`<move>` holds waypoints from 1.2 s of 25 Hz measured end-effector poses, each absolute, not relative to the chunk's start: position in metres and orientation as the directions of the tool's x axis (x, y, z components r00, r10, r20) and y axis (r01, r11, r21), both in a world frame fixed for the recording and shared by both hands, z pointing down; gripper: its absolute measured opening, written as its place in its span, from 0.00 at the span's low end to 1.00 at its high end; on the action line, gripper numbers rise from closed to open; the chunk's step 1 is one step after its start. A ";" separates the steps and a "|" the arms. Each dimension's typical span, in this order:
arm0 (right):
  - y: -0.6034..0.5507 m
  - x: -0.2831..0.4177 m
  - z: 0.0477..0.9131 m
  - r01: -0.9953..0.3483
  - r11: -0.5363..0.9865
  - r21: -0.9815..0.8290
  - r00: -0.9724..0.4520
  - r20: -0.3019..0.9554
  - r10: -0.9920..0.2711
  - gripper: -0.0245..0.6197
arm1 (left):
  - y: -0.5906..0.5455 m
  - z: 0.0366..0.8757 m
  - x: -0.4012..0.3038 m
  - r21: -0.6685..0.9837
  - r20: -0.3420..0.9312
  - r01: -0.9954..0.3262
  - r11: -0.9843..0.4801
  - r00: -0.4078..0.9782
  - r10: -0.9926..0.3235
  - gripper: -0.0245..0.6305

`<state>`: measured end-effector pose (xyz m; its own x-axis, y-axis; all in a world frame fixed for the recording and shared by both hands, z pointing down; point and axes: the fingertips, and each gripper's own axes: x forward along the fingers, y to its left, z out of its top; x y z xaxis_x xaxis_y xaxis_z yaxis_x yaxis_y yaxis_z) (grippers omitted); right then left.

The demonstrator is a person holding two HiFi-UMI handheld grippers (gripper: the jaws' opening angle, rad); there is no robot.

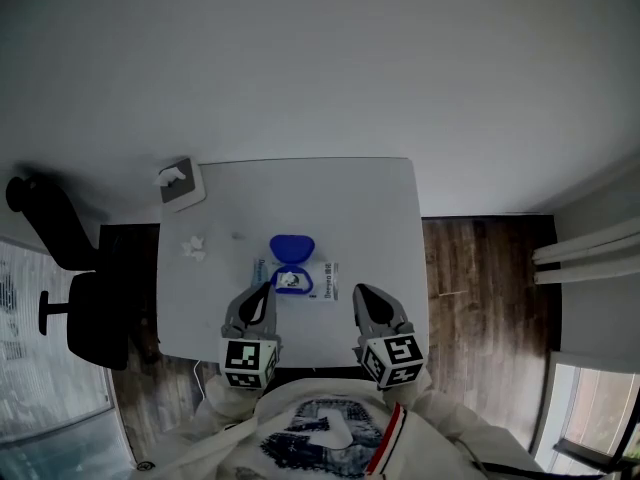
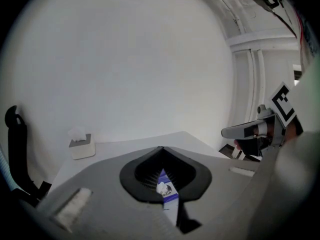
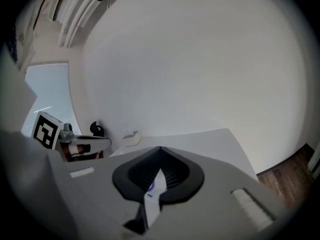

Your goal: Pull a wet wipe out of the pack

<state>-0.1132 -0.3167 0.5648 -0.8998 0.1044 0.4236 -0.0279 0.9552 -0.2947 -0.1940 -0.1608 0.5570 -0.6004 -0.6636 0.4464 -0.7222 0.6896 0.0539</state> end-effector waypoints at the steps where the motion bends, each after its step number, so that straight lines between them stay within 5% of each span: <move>1: -0.318 -0.114 0.565 -0.018 0.954 -0.301 -0.899 0.422 0.116 0.05 | -0.162 0.556 -0.194 0.049 0.448 -0.715 0.697 -0.608 -0.655 0.04; 18: -0.317 -0.122 0.587 0.059 0.944 -0.325 -0.860 0.464 0.213 0.05 | -0.158 0.554 -0.183 -0.003 0.471 -0.653 0.757 -0.669 -0.575 0.04; 30: -0.292 -0.140 0.592 0.071 0.954 -0.292 -0.814 0.535 0.225 0.05 | -0.158 0.557 -0.202 0.037 0.468 -0.705 0.708 -0.614 -0.636 0.04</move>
